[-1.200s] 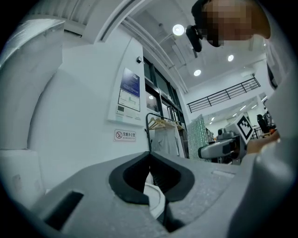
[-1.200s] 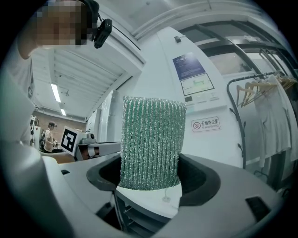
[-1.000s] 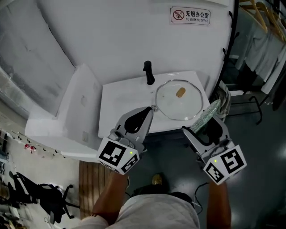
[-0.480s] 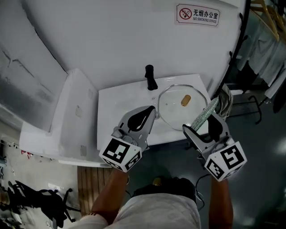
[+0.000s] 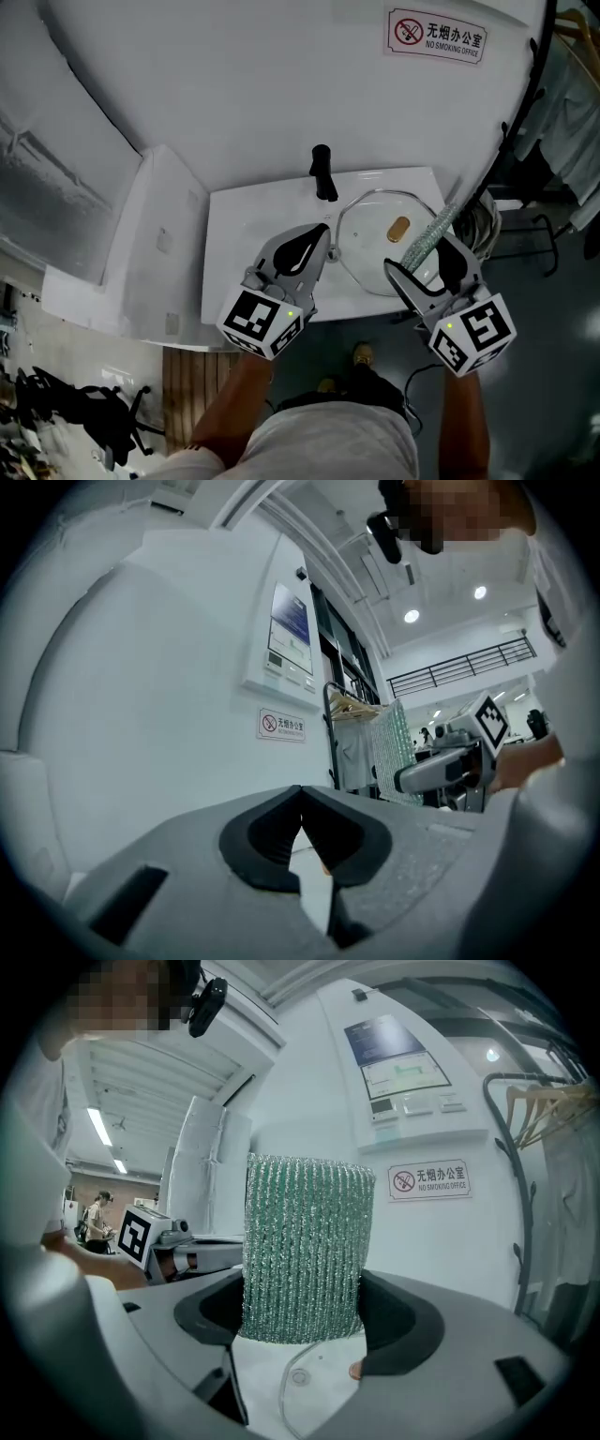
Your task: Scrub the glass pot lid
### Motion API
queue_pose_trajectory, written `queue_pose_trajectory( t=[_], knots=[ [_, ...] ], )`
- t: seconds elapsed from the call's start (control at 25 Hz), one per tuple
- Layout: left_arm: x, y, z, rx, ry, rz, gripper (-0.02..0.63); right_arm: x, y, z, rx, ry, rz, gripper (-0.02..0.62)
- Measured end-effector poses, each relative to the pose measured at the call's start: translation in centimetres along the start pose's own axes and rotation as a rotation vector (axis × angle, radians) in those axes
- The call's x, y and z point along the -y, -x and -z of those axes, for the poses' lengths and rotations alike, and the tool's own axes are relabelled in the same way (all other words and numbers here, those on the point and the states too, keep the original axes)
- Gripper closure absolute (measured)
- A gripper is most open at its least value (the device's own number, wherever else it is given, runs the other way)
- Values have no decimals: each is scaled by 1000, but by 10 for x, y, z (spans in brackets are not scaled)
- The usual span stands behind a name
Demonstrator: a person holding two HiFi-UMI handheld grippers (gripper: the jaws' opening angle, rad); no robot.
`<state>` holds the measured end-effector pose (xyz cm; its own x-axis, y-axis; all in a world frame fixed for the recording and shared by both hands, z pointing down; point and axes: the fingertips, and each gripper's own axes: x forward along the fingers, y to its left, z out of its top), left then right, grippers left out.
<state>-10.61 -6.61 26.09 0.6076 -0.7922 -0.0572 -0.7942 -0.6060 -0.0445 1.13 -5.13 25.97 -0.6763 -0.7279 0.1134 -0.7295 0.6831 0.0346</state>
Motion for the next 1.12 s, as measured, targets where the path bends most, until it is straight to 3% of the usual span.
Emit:
queue_pose_trajectory(
  t=[0.36,0.64,1.12],
  knots=[
    [-16,-43,22,-62,-2,-93,589,59,-34,8,-23,-1,-80,247],
    [-30,-59,50,-119,52,-186,589,91,-57,16,-59,7,-155,247],
    [-54,-69,105,-247,151,-244,588,107,-105,47,-259,154,-258,247]
  ],
)
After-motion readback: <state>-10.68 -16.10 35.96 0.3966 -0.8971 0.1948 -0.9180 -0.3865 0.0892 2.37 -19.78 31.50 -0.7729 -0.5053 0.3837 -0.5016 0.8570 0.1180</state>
